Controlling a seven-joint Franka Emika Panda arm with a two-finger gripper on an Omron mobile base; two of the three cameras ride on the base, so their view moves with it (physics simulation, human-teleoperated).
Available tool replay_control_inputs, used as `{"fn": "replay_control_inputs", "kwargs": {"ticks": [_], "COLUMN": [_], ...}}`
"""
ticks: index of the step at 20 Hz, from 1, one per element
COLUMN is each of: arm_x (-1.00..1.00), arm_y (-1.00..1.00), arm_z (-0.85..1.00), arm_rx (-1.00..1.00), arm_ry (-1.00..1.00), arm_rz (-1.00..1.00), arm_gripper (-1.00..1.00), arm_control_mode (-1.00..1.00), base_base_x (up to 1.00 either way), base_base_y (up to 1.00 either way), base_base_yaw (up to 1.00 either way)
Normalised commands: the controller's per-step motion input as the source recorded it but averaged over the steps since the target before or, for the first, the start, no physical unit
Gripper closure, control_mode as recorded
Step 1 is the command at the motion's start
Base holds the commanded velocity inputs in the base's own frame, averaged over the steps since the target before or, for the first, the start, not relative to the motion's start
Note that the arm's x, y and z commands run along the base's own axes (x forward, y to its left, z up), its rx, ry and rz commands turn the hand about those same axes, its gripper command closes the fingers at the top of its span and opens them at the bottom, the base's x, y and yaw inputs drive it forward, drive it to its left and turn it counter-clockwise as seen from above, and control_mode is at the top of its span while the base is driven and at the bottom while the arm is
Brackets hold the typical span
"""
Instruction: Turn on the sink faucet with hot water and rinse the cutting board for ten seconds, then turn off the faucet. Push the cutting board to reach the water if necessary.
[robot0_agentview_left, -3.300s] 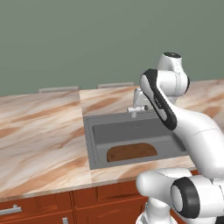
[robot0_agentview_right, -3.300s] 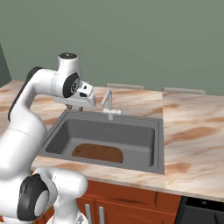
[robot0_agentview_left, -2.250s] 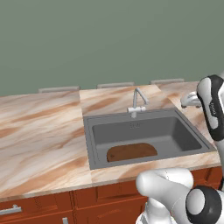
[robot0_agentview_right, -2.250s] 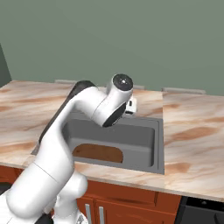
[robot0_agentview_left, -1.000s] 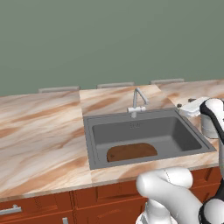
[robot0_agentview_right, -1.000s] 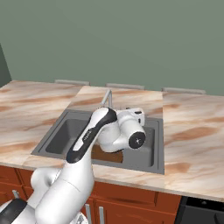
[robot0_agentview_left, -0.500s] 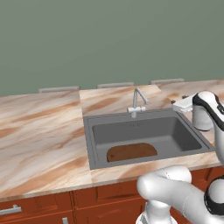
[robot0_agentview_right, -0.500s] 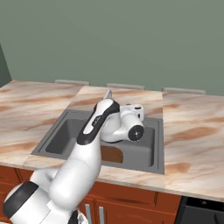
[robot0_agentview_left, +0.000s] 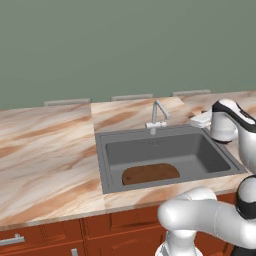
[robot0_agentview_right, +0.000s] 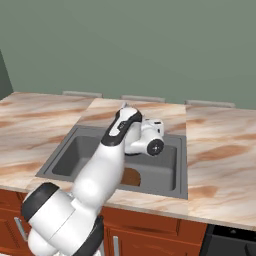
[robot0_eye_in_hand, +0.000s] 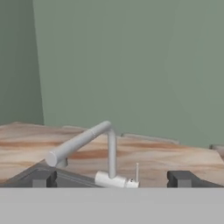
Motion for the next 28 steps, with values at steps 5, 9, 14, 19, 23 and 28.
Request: {"fn": "replay_control_inputs", "kwargs": {"ticks": [5, 9, 14, 19, 23, 28], "arm_x": [0.41, 0.21, 0.1, 0.11, 0.1, 0.13], "arm_y": [0.05, 0.06, -0.02, 0.0, 0.0, 0.0], "arm_z": [-0.18, -0.17, -0.18, -0.29, -0.31, -0.3], "arm_rx": [0.0, 0.0, 0.0, 0.0, 0.0, 0.0], "arm_ry": [0.03, 0.02, 0.02, 0.01, 0.0, 0.0], "arm_rz": [0.0, 0.01, 0.01, 0.0, 0.0, 0.0], "arm_gripper": [-1.0, -1.0, -1.0, -1.0, -1.0, -1.0], "arm_control_mode": [-1.0, -1.0, -1.0, -1.0, -1.0, -1.0], "base_base_x": [0.0, 0.0, 0.0, 0.0, 0.0, 0.0], "base_base_y": [0.0, 0.0, 0.0, 0.0, 0.0, 0.0], "base_base_yaw": [0.0, 0.0, 0.0, 0.0, 0.0, 0.0]}}
